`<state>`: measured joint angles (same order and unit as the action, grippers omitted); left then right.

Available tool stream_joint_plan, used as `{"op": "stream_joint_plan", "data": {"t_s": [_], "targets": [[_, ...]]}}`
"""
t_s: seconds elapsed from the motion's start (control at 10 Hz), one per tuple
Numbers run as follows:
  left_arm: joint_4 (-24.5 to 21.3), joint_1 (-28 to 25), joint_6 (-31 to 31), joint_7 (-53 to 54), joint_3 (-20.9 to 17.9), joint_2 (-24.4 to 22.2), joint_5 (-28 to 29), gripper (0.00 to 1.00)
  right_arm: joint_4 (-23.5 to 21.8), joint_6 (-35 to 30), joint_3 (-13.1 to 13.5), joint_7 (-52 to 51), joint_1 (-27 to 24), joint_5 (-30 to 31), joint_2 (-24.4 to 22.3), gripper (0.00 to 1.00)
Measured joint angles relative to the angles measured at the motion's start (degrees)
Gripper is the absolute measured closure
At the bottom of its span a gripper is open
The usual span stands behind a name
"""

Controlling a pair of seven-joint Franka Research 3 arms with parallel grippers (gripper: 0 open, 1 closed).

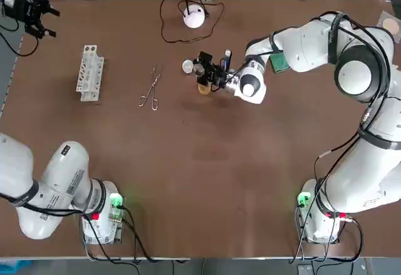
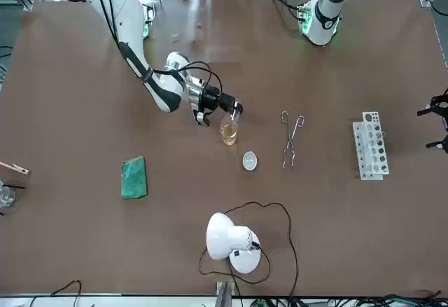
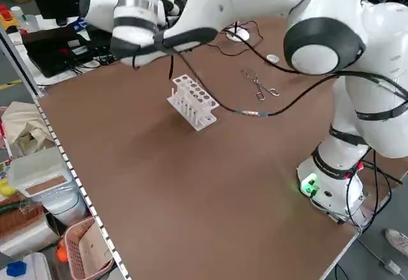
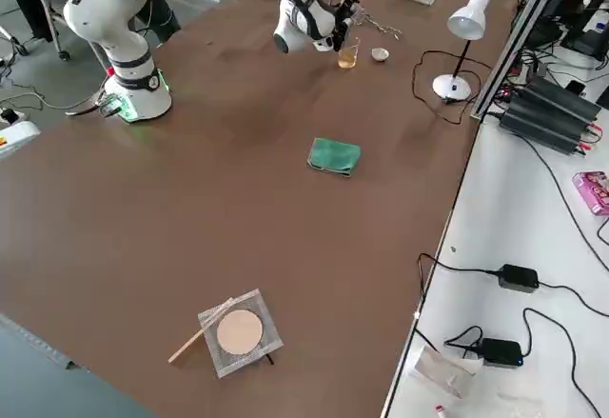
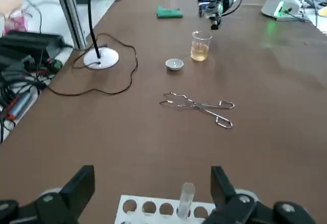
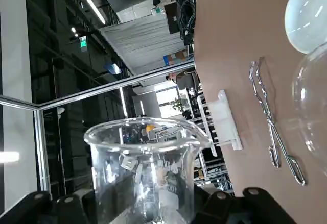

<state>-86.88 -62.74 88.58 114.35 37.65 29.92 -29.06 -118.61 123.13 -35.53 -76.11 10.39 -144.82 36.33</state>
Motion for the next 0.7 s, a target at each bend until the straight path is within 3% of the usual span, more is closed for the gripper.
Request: {"op": "stream_joint_plan", "data": {"t_s": [0.4,0.7], "targets": [[-1.2,9.3,4.6,-22.7,0.0,-8.8,4.4,0.0,0.0,0.0,0.0,2.5,0.0,0.0,0.0,0.61],[-2.4,14.9,9.5,-36.7,0.0,-14.1,12.0,0.0,0.1,0.1,0.0,7.5,0.0,0.0,0.0,0.61]]}}
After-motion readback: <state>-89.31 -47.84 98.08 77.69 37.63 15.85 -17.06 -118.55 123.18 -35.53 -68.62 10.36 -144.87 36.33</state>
